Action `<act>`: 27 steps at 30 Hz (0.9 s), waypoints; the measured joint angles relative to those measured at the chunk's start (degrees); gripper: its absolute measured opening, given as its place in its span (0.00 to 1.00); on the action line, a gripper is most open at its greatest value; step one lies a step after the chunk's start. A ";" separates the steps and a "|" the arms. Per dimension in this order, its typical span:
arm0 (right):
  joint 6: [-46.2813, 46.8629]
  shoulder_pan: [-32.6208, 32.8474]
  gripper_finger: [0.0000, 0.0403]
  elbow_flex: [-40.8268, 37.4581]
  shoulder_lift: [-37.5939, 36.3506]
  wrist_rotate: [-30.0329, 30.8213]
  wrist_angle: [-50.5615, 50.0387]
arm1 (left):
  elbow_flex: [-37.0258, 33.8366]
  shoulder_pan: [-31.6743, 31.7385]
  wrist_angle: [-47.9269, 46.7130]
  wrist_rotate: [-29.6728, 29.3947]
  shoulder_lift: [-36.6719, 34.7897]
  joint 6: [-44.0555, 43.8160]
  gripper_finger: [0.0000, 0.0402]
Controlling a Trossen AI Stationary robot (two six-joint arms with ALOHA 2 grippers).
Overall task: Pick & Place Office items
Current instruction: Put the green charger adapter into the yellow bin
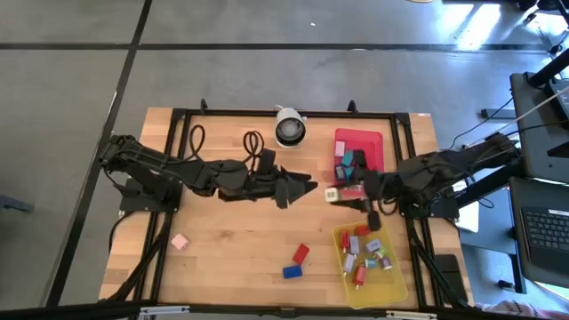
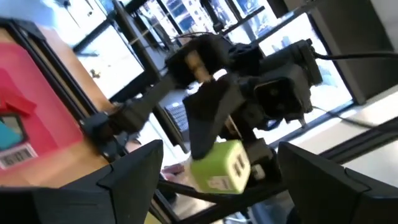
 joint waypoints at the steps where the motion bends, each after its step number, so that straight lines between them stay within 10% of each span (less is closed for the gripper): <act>1: 5.54 0.00 0.38 0.00 -1.08 -1.49 -3.32 | 0.00 0.26 -0.22 0.00 0.00 0.91 0.78; 6: 32.79 0.52 0.41 -0.01 -2.51 -15.72 -21.21 | 0.00 0.71 -1.53 0.48 0.00 3.21 0.77; 11: 49.53 9.44 0.39 -4.15 -0.30 -17.56 -34.01 | 0.00 0.70 -3.79 0.49 0.00 5.25 0.77; 27: 70.32 23.29 0.40 -18.47 12.52 -26.07 -23.52 | 0.02 -2.67 -29.77 5.42 0.00 6.77 0.77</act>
